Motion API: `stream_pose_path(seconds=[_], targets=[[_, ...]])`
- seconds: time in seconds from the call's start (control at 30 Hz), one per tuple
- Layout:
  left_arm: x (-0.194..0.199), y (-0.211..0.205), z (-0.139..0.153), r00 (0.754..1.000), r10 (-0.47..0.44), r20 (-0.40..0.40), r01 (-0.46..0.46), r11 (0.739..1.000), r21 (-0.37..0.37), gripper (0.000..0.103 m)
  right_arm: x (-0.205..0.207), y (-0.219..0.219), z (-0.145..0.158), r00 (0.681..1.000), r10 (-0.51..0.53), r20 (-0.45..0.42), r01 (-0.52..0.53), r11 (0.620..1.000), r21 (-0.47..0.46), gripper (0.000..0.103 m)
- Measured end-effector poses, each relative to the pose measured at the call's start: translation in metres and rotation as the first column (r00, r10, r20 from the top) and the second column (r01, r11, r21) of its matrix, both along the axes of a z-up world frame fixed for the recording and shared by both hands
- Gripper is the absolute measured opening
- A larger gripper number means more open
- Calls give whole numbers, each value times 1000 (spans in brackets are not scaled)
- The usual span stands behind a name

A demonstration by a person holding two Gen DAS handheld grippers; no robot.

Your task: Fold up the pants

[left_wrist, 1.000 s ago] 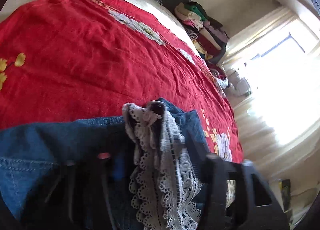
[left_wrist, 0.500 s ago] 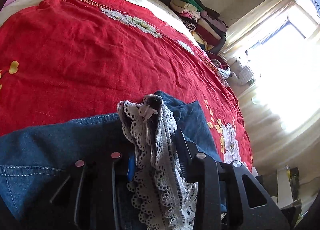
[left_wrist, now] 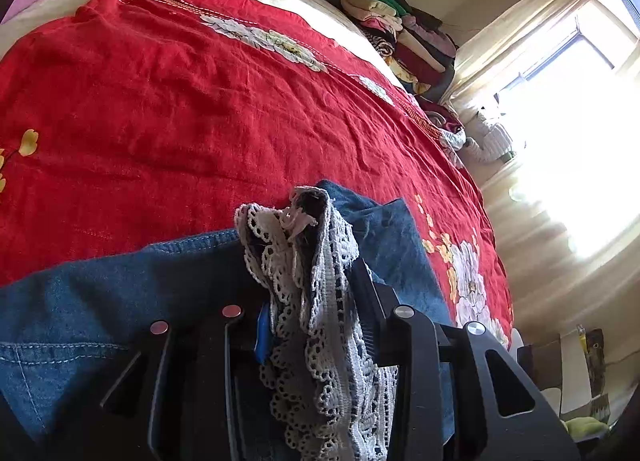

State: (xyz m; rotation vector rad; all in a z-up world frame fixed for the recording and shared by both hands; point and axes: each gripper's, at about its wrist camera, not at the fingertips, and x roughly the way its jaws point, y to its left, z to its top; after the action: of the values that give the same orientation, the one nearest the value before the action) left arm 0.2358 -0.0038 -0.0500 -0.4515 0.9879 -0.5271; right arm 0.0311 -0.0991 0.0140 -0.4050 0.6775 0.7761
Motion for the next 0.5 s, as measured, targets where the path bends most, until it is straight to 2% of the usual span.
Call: stream_pose_path(seconds=[0.07, 0.1, 0.13, 0.17, 0.2, 0.3, 0.37, 0.43, 0.5], targets=[[1, -2, 0, 1000, 2, 5, -2, 1000, 8, 31, 6, 7, -5, 1000, -14, 11, 15, 999, -39, 38], [1, -4, 0, 1000, 0, 5, 0, 1000, 9, 20, 11, 12, -11, 1000, -7, -6, 7, 998, -58, 35], [1, -5, 0, 1000, -5, 3, 4, 1000, 9, 16, 15, 15, -17, 1000, -6, -25, 4, 997, -75, 19], [0, -6, 2, 1000, -9, 7, 9, 1000, 11, 15, 18, 16, -20, 998, -3, -60, -1, 998, -68, 18], [-3, -7, 7, 1000, -16, 27, 15, 1000, 22, 14, 21, 13, -18, 995, -12, -102, 9, 1000, -29, 13], [-11, -4, 20, 996, -18, 90, 16, 1000, 21, 14, 27, 0, -5, 986, -16, -165, 31, 996, 89, 13], [-8, -1, 14, 997, -4, 76, 1, 999, 35, 15, 27, 3, -10, 987, -9, -158, 19, 998, 67, 17], [-3, 0, -2, 999, 13, 44, -16, 998, 59, 16, 23, 9, -21, 989, 18, -149, -11, 999, 49, 31], [-3, 2, -12, 999, 26, 37, -28, 998, 48, 21, 17, 6, -19, 988, 41, -152, -29, 996, 82, 42]])
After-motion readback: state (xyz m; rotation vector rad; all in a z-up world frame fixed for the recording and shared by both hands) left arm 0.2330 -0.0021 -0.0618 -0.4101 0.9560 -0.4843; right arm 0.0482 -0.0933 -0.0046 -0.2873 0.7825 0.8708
